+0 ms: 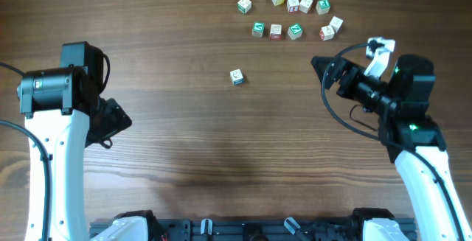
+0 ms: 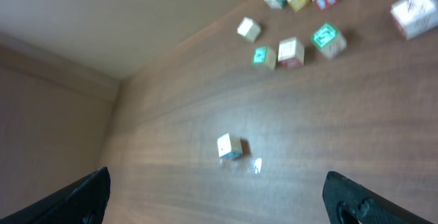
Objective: Form a horizontal line
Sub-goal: 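Raise the right arm and reach toward the block cluster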
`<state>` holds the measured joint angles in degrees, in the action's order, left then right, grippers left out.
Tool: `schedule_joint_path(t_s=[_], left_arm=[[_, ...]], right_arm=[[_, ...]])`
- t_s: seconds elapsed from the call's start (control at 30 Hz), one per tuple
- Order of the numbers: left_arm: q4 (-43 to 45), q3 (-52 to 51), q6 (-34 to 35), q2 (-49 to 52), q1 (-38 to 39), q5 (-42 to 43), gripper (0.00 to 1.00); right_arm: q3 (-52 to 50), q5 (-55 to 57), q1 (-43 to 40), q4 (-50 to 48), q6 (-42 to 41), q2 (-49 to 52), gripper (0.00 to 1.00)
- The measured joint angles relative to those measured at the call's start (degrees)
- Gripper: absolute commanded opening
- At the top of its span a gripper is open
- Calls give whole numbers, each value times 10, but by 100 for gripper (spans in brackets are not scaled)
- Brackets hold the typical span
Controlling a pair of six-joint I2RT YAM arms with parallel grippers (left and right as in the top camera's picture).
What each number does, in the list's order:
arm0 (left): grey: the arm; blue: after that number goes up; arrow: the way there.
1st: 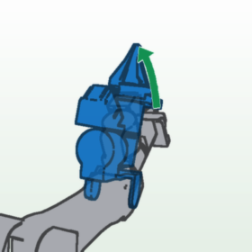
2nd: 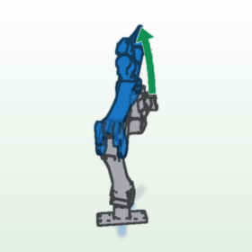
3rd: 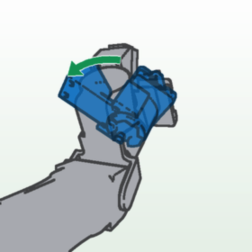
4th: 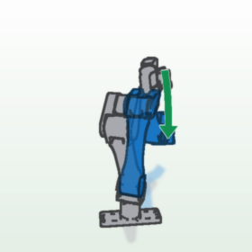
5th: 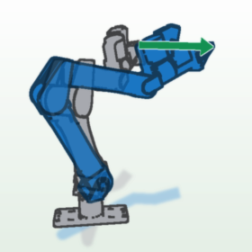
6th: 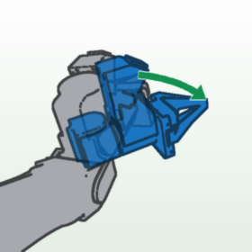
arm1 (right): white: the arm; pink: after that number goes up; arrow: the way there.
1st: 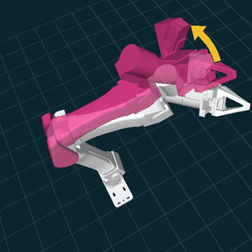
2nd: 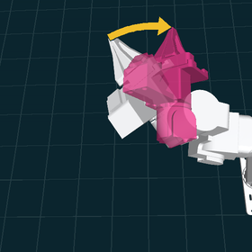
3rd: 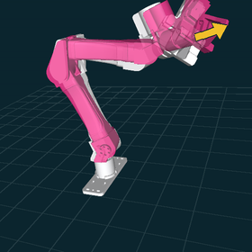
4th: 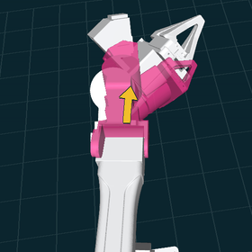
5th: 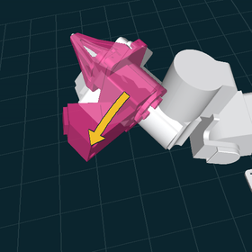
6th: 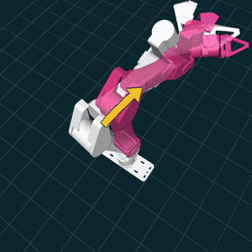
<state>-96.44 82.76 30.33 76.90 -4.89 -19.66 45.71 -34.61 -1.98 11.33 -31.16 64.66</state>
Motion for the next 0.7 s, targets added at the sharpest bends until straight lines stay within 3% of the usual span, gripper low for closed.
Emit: schedule_joint_path(t_s=[0.7], left_arm=[[0,0,0,0,0,0,100]], right_arm=[[160,23,0,4,30,188,99]])
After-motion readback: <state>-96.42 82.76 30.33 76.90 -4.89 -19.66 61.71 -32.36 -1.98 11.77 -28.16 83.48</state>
